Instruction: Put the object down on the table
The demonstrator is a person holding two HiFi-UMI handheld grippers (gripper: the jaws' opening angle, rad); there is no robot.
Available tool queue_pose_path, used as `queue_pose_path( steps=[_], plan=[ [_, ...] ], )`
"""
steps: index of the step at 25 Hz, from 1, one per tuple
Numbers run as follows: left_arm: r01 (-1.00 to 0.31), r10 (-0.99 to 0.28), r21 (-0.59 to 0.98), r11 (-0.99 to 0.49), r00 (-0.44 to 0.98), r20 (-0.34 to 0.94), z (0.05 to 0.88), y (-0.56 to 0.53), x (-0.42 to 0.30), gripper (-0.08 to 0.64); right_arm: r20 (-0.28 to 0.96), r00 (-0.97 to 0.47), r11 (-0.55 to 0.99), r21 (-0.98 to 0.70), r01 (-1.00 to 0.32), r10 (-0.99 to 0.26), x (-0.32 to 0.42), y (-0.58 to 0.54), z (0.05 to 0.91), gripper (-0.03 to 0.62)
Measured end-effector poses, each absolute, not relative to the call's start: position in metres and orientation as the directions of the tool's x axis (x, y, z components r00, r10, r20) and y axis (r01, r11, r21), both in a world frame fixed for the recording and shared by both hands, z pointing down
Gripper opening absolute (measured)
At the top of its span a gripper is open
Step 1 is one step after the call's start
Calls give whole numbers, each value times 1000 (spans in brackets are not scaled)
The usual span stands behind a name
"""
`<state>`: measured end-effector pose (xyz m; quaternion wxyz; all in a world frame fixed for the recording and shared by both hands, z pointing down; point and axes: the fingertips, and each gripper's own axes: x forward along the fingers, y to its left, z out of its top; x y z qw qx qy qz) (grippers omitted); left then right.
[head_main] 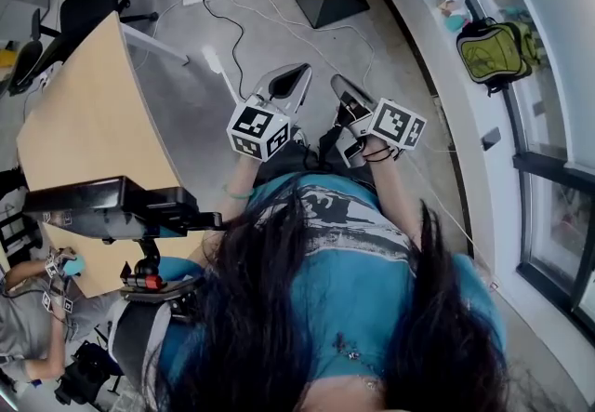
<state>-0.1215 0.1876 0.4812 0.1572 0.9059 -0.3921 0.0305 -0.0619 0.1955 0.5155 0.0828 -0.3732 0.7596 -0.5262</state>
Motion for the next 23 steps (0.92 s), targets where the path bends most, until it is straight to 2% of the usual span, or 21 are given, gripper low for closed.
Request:
queue_pose_path(
  steps=[11,23],
  plan=[
    [-708,-691,269,-653,702,171,478,190,-145,3,276,-706,176,-851,-495,-652,-90,194,511,12],
    [-713,-696,270,-647,697,171,479,183,-138,3,282,-706,174,-849,-499,-649,-81,189,513,12]
  ],
)
